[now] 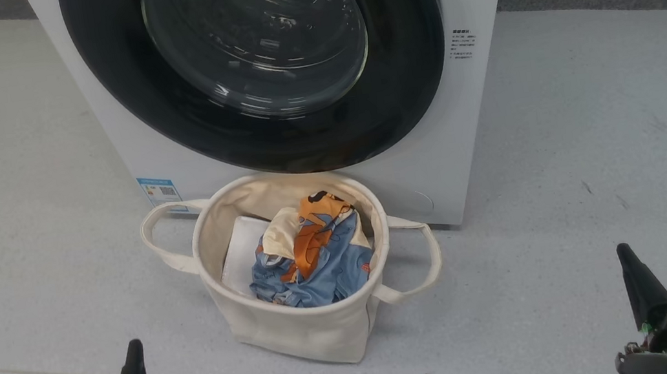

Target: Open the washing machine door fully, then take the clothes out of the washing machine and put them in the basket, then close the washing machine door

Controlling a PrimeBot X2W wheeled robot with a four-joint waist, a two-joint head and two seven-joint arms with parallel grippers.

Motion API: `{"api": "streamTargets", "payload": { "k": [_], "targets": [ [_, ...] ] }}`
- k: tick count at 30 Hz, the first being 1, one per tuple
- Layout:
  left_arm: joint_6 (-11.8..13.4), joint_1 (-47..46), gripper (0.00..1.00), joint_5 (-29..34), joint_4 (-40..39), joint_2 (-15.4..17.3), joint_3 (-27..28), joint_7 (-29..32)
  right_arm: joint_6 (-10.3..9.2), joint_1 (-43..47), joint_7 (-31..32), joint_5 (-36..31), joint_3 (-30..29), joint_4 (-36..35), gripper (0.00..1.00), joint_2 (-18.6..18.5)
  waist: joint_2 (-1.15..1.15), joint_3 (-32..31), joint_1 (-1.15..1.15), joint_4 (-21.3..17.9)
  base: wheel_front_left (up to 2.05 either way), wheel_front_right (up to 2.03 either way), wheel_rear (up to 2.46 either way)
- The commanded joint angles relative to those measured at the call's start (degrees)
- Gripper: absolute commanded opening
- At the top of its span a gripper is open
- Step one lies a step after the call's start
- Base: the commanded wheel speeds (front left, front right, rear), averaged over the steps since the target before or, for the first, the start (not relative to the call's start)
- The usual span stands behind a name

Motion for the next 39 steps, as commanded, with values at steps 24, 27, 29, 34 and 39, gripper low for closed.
{"api": "streamTargets", "payload": {
  "k": [24, 27, 29, 34, 39],
  "targets": [
    [-0.41, -2.56, 0.00, -0.19, -1.53, 0.33, 1.94, 0.45, 0.01, -2.80, 0.48, 0.32, 1.14, -1.79, 0.00, -0.66, 0.00, 0.00, 0.00, 0.00, 0.00, 0.00, 0.00],
    [-0.41, -2.56, 0.00, -0.19, -1.53, 0.33, 1.94, 0.45, 0.01, -2.80, 0.48, 0.32, 1.14, -1.79, 0.00, -0.66, 0.00, 0.00, 0.00, 0.00, 0.00, 0.00, 0.00],
    [-0.41, -2.56, 0.00, -0.19, -1.53, 0.33, 1.94, 0.45, 0.01, -2.80, 0.48, 0.32, 1.14, -1.79, 0.00, -0.66, 0.00, 0.00, 0.00, 0.00, 0.00, 0.00, 0.00],
    [-0.41, -2.56, 0.00, -0.19, -1.53, 0.33, 1.94, 0.45, 0.01, -2.80, 0.48, 0.32, 1.14, -1.79, 0.00, -0.66, 0.00, 0.00, 0.00, 0.00, 0.00, 0.00, 0.00],
    [-0.41, -2.56, 0.00, -0.19, -1.53, 0.33, 1.94, 0.45, 0.01, -2.80, 0.48, 0.32, 1.14, -1.79, 0.00, -0.66, 0.00, 0.00, 0.00, 0.00, 0.00, 0.00, 0.00]
  ]
}}
